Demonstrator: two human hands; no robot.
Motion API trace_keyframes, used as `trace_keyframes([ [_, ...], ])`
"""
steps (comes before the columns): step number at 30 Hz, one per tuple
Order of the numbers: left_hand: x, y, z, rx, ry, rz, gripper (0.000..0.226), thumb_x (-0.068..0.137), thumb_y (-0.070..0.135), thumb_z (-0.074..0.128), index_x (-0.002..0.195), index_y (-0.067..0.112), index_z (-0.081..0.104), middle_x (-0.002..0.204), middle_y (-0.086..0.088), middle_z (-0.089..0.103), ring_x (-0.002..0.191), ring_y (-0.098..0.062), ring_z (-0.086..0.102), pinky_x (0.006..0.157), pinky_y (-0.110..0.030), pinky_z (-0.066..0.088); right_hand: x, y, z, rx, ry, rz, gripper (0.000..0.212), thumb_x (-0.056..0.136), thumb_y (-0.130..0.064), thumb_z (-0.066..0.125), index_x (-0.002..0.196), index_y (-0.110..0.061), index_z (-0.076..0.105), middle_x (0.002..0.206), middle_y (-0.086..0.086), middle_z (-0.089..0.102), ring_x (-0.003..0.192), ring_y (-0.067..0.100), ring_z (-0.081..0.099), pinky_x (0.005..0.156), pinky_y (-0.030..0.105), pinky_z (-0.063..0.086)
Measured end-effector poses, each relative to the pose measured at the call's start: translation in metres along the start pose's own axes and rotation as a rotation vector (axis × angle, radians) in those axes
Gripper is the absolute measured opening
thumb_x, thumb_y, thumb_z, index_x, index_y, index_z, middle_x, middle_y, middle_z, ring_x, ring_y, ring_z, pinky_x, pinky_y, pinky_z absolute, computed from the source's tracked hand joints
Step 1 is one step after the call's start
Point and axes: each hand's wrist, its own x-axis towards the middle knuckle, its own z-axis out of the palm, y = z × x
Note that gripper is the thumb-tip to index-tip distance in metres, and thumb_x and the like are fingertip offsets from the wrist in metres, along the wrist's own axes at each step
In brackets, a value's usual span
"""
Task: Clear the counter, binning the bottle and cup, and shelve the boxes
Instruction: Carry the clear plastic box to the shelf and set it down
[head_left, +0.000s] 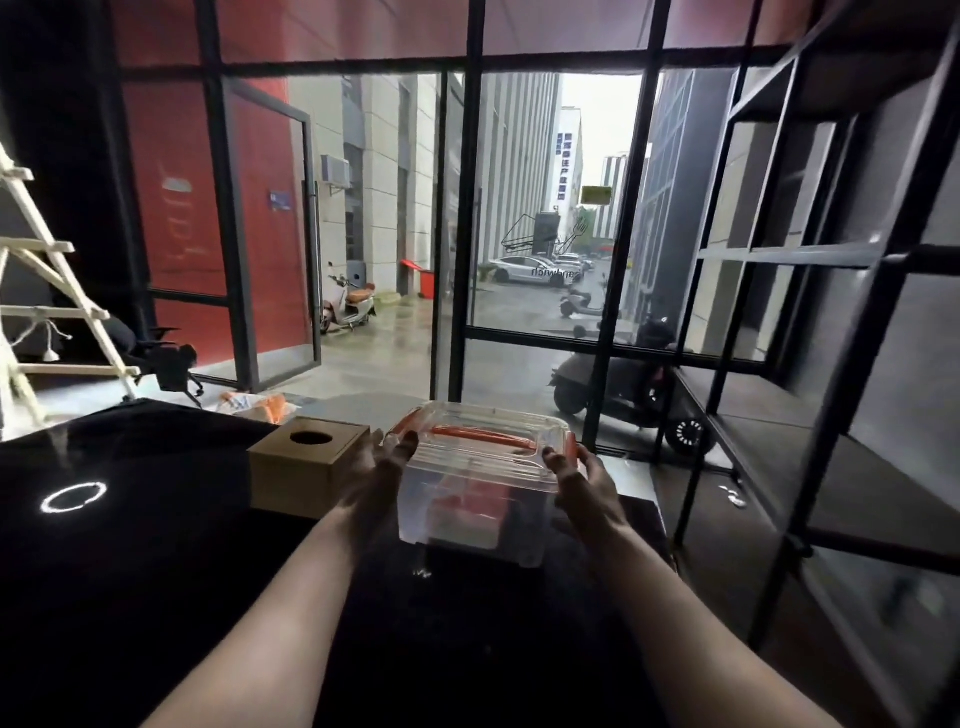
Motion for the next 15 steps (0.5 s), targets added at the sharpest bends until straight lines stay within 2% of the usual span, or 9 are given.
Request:
trace_keyframes([
  [1, 0.000, -0.001, 0.000, 0.002, -0.007, 0.017, 0.088, 0.074, 0.074, 0.068, 0.147, 0.028, 0.049, 0.147, -0.009, 0.057, 0.126, -0.033, 0.059, 0.108, -0.057, 0.047, 0.001, 0.001, 0.000, 0.001, 0.010, -0.004, 0.109, 0.050, -0.076, 0.062, 0.146, -0.028, 0.044, 0.137, 0.009, 0.058, 0.120, 0.033, 0.058, 0.101, 0.056, 0.049],
  [3, 0.001, -0.004, 0.002, -0.009, 0.000, 0.002, 0.101, 0.055, 0.086, 0.072, 0.139, 0.032, 0.055, 0.137, -0.007, 0.064, 0.118, -0.031, 0.064, 0.104, -0.057, 0.051, 0.002, 0.000, 0.000, -0.021, 0.011, -0.011, 0.107, 0.051, -0.074, 0.062, 0.145, -0.027, 0.046, 0.138, 0.009, 0.059, 0.119, 0.033, 0.060, 0.101, 0.054, 0.050],
  [4, 0.001, -0.006, 0.002, -0.016, 0.001, 0.000, 0.100, 0.058, 0.083, 0.073, 0.141, 0.031, 0.053, 0.139, -0.008, 0.063, 0.119, -0.031, 0.064, 0.104, -0.057, 0.051, 0.002, 0.000, 0.000, -0.037, 0.009, -0.013, 0.106, 0.052, -0.072, 0.062, 0.146, -0.026, 0.046, 0.137, 0.009, 0.060, 0.119, 0.033, 0.060, 0.101, 0.054, 0.050],
  [6, -0.004, -0.001, 0.002, -0.002, 0.015, 0.021, 0.078, 0.080, 0.060, 0.071, 0.145, 0.022, 0.050, 0.142, -0.013, 0.059, 0.117, -0.030, 0.060, 0.106, -0.058, 0.049, -0.004, -0.003, -0.002, -0.048, 0.003, -0.003, 0.102, 0.054, -0.067, 0.062, 0.146, -0.027, 0.045, 0.136, 0.008, 0.059, 0.118, 0.034, 0.060, 0.099, 0.055, 0.051],
  [7, -0.006, 0.001, 0.001, 0.006, 0.026, 0.033, 0.073, 0.083, 0.054, 0.070, 0.145, 0.020, 0.050, 0.142, -0.015, 0.058, 0.118, -0.031, 0.058, 0.106, -0.058, 0.048, -0.007, -0.004, -0.003, -0.049, 0.002, 0.009, 0.101, 0.053, -0.065, 0.062, 0.146, -0.028, 0.045, 0.135, 0.007, 0.059, 0.118, 0.034, 0.060, 0.098, 0.056, 0.052],
  [10, -0.015, 0.005, 0.002, 0.004, 0.041, 0.024, 0.089, 0.066, 0.063, 0.071, 0.144, 0.025, 0.049, 0.139, -0.012, 0.057, 0.122, -0.036, 0.058, 0.105, -0.058, 0.049, -0.014, -0.004, -0.010, -0.048, -0.005, 0.006, 0.099, 0.052, -0.065, 0.061, 0.142, -0.029, 0.049, 0.133, 0.008, 0.061, 0.115, 0.033, 0.060, 0.097, 0.056, 0.052],
  [12, -0.018, 0.004, 0.003, -0.026, 0.051, 0.006, 0.091, 0.056, 0.069, 0.071, 0.137, 0.032, 0.052, 0.135, -0.010, 0.059, 0.119, -0.037, 0.060, 0.103, -0.058, 0.051, -0.023, -0.008, -0.017, -0.037, -0.003, 0.002, 0.090, 0.058, -0.061, 0.063, 0.141, -0.028, 0.051, 0.132, 0.009, 0.061, 0.112, 0.030, 0.062, 0.093, 0.053, 0.055],
  [15, -0.028, 0.008, 0.009, -0.076, 0.048, 0.023, 0.077, 0.053, 0.067, 0.074, 0.120, 0.033, 0.059, 0.128, -0.012, 0.066, 0.113, -0.037, 0.065, 0.101, -0.057, 0.053, -0.042, -0.017, -0.033, 0.046, -0.038, 0.033, 0.071, 0.080, -0.048, 0.066, 0.145, -0.030, 0.044, 0.133, 0.010, 0.060, 0.110, 0.033, 0.063, 0.080, 0.051, 0.061],
])
